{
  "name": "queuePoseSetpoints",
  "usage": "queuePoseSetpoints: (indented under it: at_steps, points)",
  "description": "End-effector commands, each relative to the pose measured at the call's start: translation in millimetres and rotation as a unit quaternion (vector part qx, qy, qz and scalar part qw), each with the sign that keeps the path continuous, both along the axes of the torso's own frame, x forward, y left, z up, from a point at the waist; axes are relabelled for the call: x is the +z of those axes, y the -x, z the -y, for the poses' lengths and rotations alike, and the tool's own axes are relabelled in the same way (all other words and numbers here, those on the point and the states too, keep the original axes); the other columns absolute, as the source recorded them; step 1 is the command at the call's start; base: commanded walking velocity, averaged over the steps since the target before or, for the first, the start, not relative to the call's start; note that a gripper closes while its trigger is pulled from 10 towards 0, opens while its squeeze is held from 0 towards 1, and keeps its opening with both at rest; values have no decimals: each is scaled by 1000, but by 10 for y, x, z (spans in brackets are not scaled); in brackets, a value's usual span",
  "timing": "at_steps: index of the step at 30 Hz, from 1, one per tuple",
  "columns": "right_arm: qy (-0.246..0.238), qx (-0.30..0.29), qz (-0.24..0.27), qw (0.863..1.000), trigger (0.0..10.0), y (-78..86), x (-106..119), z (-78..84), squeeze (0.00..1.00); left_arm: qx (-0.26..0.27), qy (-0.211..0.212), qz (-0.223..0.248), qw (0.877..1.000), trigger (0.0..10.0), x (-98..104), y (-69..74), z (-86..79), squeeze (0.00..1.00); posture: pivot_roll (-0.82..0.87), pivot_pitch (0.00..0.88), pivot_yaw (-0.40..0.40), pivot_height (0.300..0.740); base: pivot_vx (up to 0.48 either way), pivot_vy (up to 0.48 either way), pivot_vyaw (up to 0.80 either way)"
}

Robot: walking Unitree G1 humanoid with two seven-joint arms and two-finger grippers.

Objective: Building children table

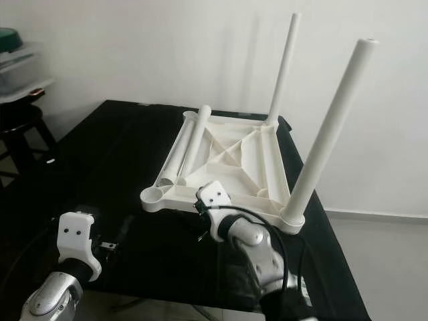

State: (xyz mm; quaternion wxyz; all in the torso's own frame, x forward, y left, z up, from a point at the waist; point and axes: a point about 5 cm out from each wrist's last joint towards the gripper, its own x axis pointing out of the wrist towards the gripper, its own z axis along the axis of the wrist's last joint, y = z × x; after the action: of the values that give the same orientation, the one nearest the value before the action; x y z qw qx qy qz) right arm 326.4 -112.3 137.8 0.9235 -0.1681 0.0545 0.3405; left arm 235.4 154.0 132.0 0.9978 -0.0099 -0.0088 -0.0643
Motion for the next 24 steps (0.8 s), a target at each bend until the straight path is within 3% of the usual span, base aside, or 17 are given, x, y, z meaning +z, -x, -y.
queuePoseSetpoints:
  at_steps: [1,2,3,4,5,6,10,13,16,19,24]
  points:
    - [46,4,-14,999,10000,-111,17,59,0,-7,1,-4,1000,10000,-1,34,27,0,-3,12,-43,740,0,0,0]
    - [89,23,-36,995,10000,-224,69,99,0,-8,4,-5,1000,10000,6,64,40,0,6,29,-47,740,0,0,0]
    - [89,23,-36,995,10000,-224,69,99,0,-8,4,-5,1000,10000,6,64,40,0,6,29,-47,740,0,0,0]
    - [120,40,-74,989,10000,-302,97,147,0,-9,6,-6,1000,10000,12,96,52,0,12,39,-51,740,0,0,0]
    - [120,40,-74,989,10000,-302,97,147,0,-9,6,-6,1000,10000,12,96,52,0,12,39,-51,740,0,0,0]
    - [133,56,-109,984,10000,-365,146,178,0,-9,8,-8,1000,10000,21,137,66,0,23,58,-56,740,0,0,0]
    - [126,64,-133,981,10000,-411,200,182,0,-8,9,-9,1000,10000,26,173,77,0,28,73,-59,740,0,0,0]
    - [83,48,-196,976,10000,-546,338,173,0,-9,15,-17,1000,10000,38,277,99,0,41,117,-62,740,0,0,0]
    - [89,50,-215,971,10000,-558,342,186,0,-9,15,-18,1000,10000,45,301,102,0,42,125,-61,740,0,0,0]
    - [141,48,-267,952,10000,-558,283,275,0,-13,16,-23,1000,10000,56,348,108,0,43,149,-58,740,0,0,0]
    - [176,42,-291,940,10000,-556,246,342,0,-14,16,-29,999,10000,65,386,113,0,44,162,-55,740,0,0,0]
